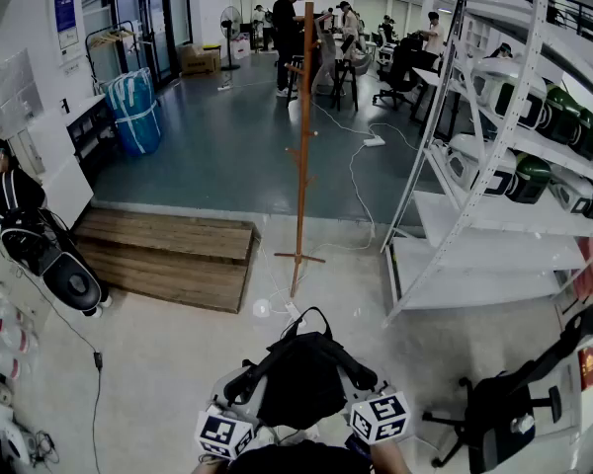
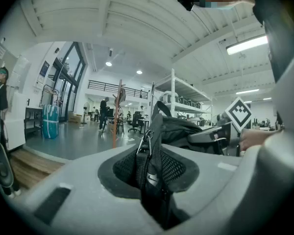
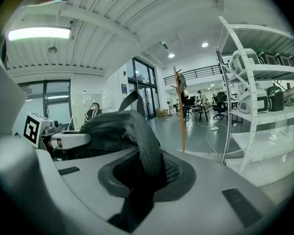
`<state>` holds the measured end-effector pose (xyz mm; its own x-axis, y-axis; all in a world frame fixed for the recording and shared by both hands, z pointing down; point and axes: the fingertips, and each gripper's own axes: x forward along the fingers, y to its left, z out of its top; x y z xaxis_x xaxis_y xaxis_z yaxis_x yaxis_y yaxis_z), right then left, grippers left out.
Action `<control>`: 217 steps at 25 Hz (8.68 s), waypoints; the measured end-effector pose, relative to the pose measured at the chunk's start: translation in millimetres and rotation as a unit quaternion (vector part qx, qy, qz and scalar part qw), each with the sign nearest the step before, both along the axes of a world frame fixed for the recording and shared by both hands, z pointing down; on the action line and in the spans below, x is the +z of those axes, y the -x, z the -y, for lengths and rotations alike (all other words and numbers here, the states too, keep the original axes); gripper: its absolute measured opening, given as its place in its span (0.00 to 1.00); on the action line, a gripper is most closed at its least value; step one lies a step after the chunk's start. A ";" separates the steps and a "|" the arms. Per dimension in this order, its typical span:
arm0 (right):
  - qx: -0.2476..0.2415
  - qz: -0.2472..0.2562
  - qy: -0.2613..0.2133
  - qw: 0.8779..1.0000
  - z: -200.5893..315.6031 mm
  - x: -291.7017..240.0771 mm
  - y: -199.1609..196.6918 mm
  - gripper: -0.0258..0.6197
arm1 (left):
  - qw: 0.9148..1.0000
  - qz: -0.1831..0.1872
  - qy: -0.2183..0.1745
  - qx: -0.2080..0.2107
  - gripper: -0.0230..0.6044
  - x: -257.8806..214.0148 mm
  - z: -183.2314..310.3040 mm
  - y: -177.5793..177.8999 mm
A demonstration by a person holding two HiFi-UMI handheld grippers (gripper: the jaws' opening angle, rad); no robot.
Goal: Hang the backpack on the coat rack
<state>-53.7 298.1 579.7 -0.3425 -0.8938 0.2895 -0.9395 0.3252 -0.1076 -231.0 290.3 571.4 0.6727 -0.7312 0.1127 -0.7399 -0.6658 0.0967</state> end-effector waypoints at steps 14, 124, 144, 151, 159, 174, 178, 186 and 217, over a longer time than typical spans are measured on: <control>-0.005 0.006 0.003 1.000 -2.2 -1.2 -21.6 0.12 | 1.000 0.008 0.000 -0.001 0.19 -3.4 -1.2 -23.1; -0.178 0.030 -0.104 0.978 681.6 -266.6 -163.2 0.12 | 0.992 -0.005 -0.122 -0.021 0.18 -258.3 653.6 -173.1; -0.197 0.022 -0.140 0.970 720.7 -339.0 -172.0 0.13 | 0.985 -0.027 -0.167 -0.020 0.18 -329.8 693.0 -185.2; -0.216 0.030 -0.137 0.966 724.5 -352.9 -174.9 0.13 | 0.984 -0.015 -0.174 -0.020 0.17 -345.3 696.5 -189.4; -0.239 0.053 -0.110 0.963 737.7 -365.1 -181.9 0.13 | 0.985 -0.003 -0.170 -0.007 0.17 -360.1 707.9 -195.4; -0.256 0.075 -0.072 0.961 777.3 -347.6 -187.5 0.13 | 0.991 -0.012 -0.134 -0.006 0.17 -343.6 749.5 -201.0; -0.263 0.084 -0.073 0.958 776.7 -353.4 -186.7 0.13 | 0.991 -0.010 -0.137 0.000 0.17 -349.3 749.8 -200.0; -0.274 0.091 -0.070 0.955 774.3 -355.6 -186.8 0.13 | 0.991 -0.015 -0.133 0.004 0.17 -350.8 748.4 -198.5; -0.300 0.145 0.007 0.943 792.0 -327.5 -180.3 0.13 | 0.996 -0.012 -0.085 0.001 0.17 -330.2 765.8 -189.2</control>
